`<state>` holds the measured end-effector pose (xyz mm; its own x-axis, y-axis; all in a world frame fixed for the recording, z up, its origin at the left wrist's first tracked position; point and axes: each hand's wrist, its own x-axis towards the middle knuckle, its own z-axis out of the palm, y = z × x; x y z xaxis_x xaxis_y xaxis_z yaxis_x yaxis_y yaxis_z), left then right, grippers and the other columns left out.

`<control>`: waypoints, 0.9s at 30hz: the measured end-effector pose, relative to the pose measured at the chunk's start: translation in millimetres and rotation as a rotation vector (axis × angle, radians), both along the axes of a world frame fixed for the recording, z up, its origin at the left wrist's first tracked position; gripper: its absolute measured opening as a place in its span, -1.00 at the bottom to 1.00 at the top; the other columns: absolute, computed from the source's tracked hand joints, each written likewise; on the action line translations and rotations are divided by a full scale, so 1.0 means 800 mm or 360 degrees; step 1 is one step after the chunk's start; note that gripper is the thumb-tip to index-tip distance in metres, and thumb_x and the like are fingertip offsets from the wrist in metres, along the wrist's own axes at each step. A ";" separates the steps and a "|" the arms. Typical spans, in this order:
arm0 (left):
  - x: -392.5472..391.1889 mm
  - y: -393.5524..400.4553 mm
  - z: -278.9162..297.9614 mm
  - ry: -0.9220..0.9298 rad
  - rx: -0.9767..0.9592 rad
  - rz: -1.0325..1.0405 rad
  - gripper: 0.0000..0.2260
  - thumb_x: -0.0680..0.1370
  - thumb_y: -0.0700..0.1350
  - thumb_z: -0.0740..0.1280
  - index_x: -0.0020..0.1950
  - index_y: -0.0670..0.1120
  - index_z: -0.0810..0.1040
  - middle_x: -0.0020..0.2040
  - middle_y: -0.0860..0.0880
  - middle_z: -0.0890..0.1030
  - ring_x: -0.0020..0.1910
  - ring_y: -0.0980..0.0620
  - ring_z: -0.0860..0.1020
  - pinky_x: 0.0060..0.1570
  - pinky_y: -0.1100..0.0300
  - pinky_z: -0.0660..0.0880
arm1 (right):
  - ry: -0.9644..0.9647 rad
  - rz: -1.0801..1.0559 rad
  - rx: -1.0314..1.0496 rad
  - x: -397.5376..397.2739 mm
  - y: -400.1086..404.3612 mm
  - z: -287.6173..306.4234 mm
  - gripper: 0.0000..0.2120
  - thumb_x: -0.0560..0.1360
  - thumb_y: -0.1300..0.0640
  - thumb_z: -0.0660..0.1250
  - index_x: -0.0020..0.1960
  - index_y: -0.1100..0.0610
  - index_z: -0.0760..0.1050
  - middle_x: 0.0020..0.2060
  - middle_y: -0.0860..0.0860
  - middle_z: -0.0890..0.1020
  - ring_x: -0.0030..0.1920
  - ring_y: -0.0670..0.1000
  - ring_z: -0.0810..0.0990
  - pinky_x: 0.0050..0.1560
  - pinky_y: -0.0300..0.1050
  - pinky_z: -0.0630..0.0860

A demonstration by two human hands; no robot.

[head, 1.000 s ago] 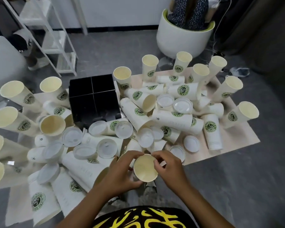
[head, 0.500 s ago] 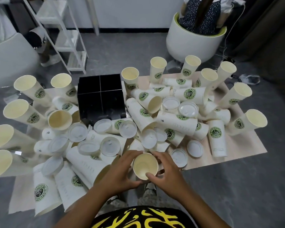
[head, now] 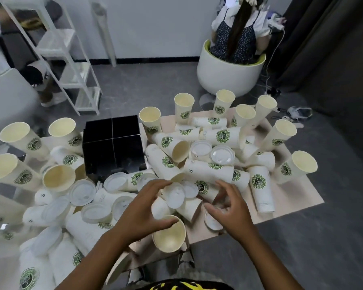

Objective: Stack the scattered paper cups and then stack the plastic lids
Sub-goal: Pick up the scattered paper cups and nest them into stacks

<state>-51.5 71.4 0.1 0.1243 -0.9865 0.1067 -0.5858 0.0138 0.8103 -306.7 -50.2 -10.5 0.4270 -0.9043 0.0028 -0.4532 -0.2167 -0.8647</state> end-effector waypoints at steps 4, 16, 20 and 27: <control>-0.016 -0.078 0.008 -0.0039 -0.0033 -0.0116 -0.27 0.37 0.15 0.61 0.47 0.20 0.40 0.43 0.25 0.41 0.44 0.20 0.41 0.34 0.09 0.49 | 0.0001 -0.0178 -0.0040 -0.026 -0.040 -0.008 -0.35 0.37 0.10 0.64 0.37 -0.13 0.47 0.21 -0.23 0.53 0.21 -0.23 0.53 0.13 -0.45 0.43; -0.053 -0.174 -0.018 -0.0148 0.0082 -0.0243 -0.35 0.38 0.16 0.55 0.43 0.24 0.41 0.39 0.30 0.40 0.38 0.28 0.41 0.25 0.31 0.41 | -0.0083 -0.0507 0.0388 -0.026 -0.105 -0.063 -0.79 0.44 0.20 0.58 0.00 0.02 0.62 -0.24 -0.17 0.67 -0.29 -0.25 0.56 -0.18 -0.40 0.46; -0.048 -0.168 -0.018 -0.0157 0.0088 -0.0172 -0.35 0.39 0.09 0.60 0.43 0.23 0.43 0.39 0.32 0.41 0.38 0.27 0.41 0.27 0.28 0.43 | -0.0101 -0.0466 0.0346 -0.020 -0.110 -0.069 -0.82 0.46 0.24 0.56 -0.17 0.03 0.60 -0.36 -0.24 0.63 -0.34 -0.22 0.52 -0.24 -0.32 0.44; -0.049 -0.155 0.006 -0.0118 -0.0039 -0.0152 -0.36 0.40 0.04 0.62 0.42 0.18 0.45 0.39 0.26 0.44 0.41 0.17 0.44 0.32 0.17 0.45 | -0.0130 -0.0424 -0.0047 -0.018 -0.095 -0.025 -0.75 0.45 0.24 0.55 -0.20 -0.07 0.59 -0.29 -0.14 0.63 -0.27 -0.12 0.52 -0.18 -0.24 0.43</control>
